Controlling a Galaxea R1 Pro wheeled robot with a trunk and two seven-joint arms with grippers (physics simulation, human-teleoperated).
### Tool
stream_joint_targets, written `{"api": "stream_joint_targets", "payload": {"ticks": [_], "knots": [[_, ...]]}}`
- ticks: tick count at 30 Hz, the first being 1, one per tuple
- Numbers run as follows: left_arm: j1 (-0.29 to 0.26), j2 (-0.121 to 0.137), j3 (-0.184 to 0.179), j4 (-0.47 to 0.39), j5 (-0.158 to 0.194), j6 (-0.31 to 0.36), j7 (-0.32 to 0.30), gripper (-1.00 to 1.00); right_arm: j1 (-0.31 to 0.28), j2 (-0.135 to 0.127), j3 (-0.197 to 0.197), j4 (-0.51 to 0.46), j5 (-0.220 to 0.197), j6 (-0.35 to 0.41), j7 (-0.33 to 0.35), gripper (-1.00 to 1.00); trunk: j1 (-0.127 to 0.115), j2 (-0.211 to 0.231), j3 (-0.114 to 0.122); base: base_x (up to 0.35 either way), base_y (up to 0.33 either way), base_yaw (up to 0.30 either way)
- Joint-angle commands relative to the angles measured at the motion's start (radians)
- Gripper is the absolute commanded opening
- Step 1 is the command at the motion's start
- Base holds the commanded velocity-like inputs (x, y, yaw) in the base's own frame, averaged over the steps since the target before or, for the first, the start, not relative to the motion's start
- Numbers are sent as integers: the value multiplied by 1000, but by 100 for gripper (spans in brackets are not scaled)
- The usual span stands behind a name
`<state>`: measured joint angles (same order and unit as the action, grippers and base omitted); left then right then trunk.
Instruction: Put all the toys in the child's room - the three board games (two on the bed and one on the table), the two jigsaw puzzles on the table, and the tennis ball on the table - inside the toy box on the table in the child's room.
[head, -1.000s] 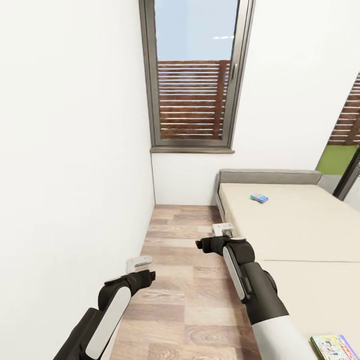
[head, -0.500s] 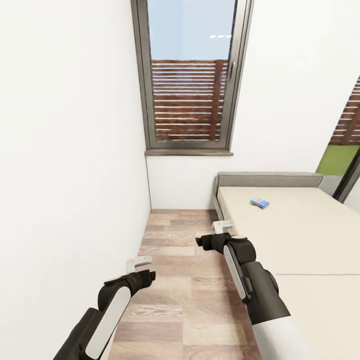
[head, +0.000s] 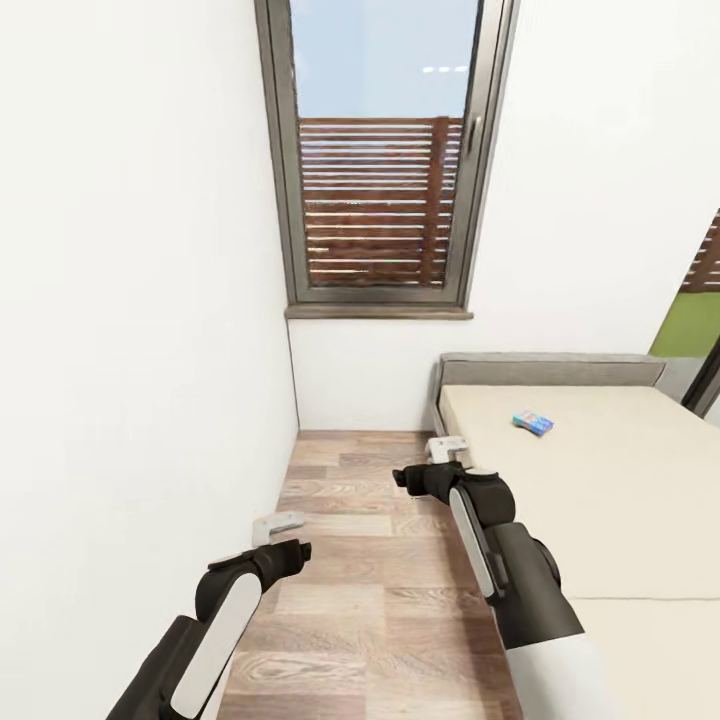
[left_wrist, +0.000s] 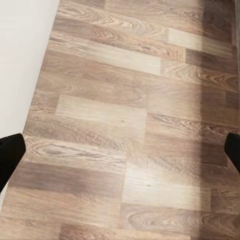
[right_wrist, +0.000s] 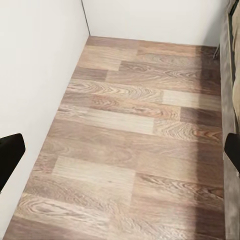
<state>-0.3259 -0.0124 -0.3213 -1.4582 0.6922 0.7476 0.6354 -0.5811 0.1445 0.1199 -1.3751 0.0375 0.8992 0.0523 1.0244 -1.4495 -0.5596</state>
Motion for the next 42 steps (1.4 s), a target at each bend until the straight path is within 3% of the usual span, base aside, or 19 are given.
{"api": "stream_joint_targets", "payload": {"ticks": [1,19,42], "knots": [[-1,0,-1,-1,10,1,10,100,-1,0,-1,-3,4,5,5,100,1,-1,-1,344,0,0],[-1,1,4,-1,10,0,6,100,0,-1,-1,-13,4,5,4,100,1,-1,-1,315,103,-165],[0,2,2,-1,9,-1,6,100,1,-4,-1,-15,5,4,7,100,1,-1,-1,322,63,-13]]}}
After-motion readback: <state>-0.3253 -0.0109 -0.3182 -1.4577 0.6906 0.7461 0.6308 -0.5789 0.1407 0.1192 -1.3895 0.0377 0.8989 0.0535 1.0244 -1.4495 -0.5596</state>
